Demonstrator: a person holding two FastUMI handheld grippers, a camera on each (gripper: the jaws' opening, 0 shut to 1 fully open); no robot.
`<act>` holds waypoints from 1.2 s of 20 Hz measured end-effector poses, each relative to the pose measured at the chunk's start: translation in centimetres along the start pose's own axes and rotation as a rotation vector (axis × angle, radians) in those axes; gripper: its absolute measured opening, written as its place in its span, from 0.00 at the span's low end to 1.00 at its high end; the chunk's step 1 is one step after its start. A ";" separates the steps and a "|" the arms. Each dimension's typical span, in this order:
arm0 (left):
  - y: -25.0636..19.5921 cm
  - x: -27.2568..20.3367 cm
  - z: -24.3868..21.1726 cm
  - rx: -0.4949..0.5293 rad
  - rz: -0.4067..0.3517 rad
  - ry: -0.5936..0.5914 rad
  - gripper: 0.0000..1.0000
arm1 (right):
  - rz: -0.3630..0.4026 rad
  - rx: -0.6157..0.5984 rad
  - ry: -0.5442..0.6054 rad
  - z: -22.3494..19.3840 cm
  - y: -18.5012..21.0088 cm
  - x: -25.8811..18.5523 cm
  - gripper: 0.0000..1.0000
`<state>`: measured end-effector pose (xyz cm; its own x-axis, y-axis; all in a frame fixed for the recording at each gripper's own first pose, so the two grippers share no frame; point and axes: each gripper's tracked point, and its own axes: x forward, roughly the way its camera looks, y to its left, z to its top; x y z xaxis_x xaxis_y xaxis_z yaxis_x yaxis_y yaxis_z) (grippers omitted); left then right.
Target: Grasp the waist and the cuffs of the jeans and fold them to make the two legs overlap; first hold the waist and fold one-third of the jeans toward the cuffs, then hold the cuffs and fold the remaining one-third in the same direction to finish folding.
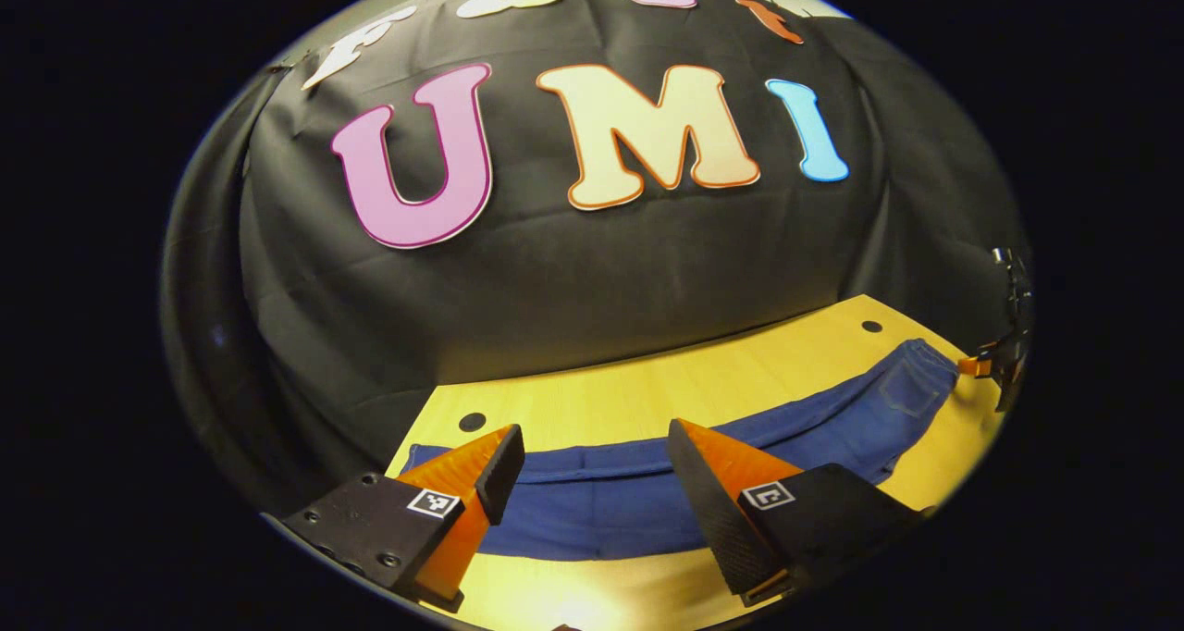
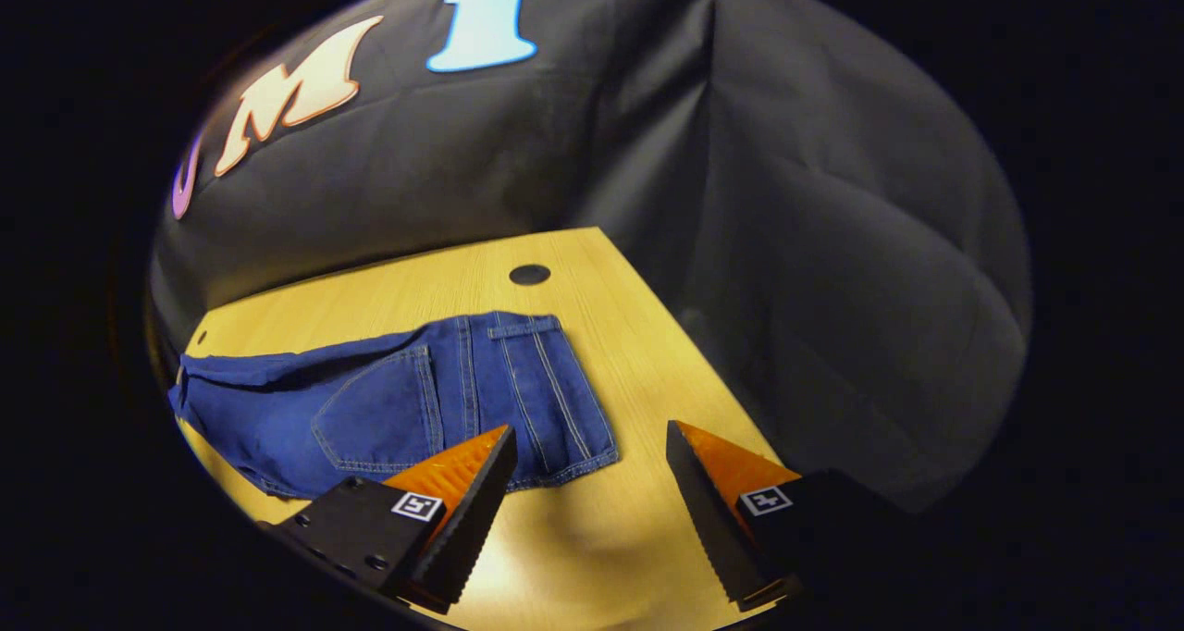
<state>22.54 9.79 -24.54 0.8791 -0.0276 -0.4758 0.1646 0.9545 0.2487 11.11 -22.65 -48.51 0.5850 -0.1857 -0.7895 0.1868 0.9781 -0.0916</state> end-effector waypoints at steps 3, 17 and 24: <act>-1.7 -2.8 0.8 -0.060 -0.001 -0.002 0.95 | 0.041 0.002 0.050 -1.2 -0.3 2.0 1.00; 0.5 -8.0 -0.9 -0.137 0.118 0.041 0.95 | 0.062 0.097 0.022 0.7 0.0 4.4 0.12; 2.0 -8.1 -2.6 -0.218 0.097 0.057 0.95 | -0.013 -0.008 -0.064 5.3 -3.0 1.1 0.08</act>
<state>14.60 12.69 -22.39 0.8582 0.0780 -0.5074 -0.0252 0.9936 0.1101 15.36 -26.28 -45.93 0.6316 -0.2040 -0.7480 0.1884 0.9762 -0.1071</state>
